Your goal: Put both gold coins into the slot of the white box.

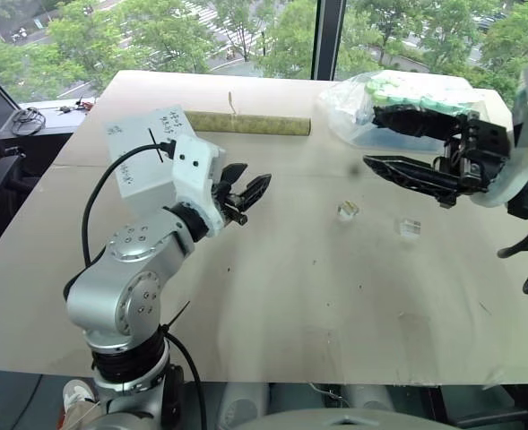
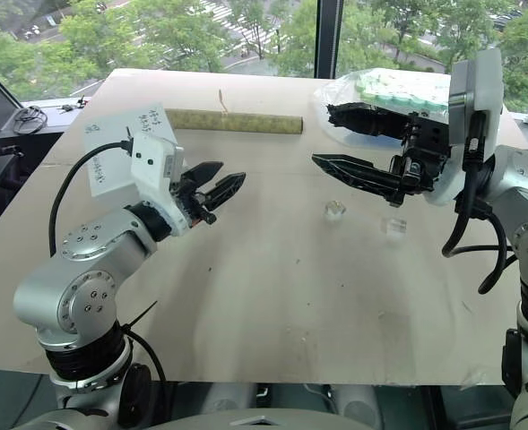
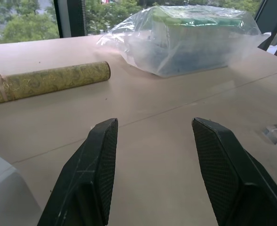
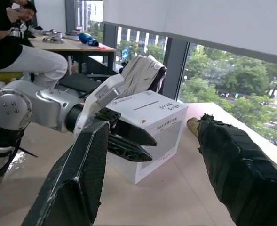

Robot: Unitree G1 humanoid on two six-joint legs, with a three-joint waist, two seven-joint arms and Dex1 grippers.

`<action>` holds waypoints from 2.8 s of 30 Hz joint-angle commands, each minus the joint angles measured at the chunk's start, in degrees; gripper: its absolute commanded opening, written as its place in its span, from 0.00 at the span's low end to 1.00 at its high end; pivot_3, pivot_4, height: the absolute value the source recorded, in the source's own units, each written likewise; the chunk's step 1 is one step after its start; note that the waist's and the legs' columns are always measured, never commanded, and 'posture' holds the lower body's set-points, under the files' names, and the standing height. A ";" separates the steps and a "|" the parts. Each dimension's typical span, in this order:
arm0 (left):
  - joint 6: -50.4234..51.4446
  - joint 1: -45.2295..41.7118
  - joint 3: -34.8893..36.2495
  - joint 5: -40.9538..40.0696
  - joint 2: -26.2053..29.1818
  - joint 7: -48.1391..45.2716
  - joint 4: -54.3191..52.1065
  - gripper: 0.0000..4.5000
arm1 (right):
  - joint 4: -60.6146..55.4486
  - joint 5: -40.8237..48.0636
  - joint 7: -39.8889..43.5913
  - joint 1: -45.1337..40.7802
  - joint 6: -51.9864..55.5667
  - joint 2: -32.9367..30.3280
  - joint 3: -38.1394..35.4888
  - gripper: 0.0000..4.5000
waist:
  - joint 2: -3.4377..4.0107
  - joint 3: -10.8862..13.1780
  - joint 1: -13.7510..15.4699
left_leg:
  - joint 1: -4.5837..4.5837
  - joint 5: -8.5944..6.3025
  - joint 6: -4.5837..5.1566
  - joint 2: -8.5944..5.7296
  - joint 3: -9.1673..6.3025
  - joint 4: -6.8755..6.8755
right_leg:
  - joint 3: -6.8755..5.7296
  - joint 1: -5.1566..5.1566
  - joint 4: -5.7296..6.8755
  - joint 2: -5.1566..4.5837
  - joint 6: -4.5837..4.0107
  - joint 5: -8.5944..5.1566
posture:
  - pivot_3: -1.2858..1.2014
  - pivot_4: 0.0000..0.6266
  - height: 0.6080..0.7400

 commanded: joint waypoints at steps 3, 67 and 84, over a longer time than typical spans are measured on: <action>-3.19 0.28 0.86 -3.72 0.70 -0.15 -1.29 0.56 | -2.21 0.74 -0.98 -0.80 -0.53 0.11 -0.62 0.72 | 0.00 0.00 -0.01 | 0.00 0.00 0.00 0.00 -0.02 0.00 | -0.02 0.00 0.00 0.02 0.02 0.01 | 0.52 0.24 1.00; -23.09 13.40 -0.97 -25.13 22.07 -20.49 4.61 0.93 | 23.34 -46.33 -16.12 1.64 4.01 17.95 20.69 0.01 | 0.06 0.01 -0.25 | 0.00 0.00 -0.01 0.02 0.09 -0.05 | 0.04 -0.12 0.01 0.13 -0.12 -0.07 | 0.52 0.24 1.00; -13.98 4.03 -0.25 -41.40 21.04 -17.24 14.21 0.87 | 8.50 -11.41 -11.65 -0.84 23.14 22.16 -5.02 0.00 | 0.11 0.05 -0.09 | -0.03 0.00 0.00 0.05 0.02 -0.07 | -0.01 -0.12 0.01 0.14 0.04 0.02 | 0.52 0.24 1.00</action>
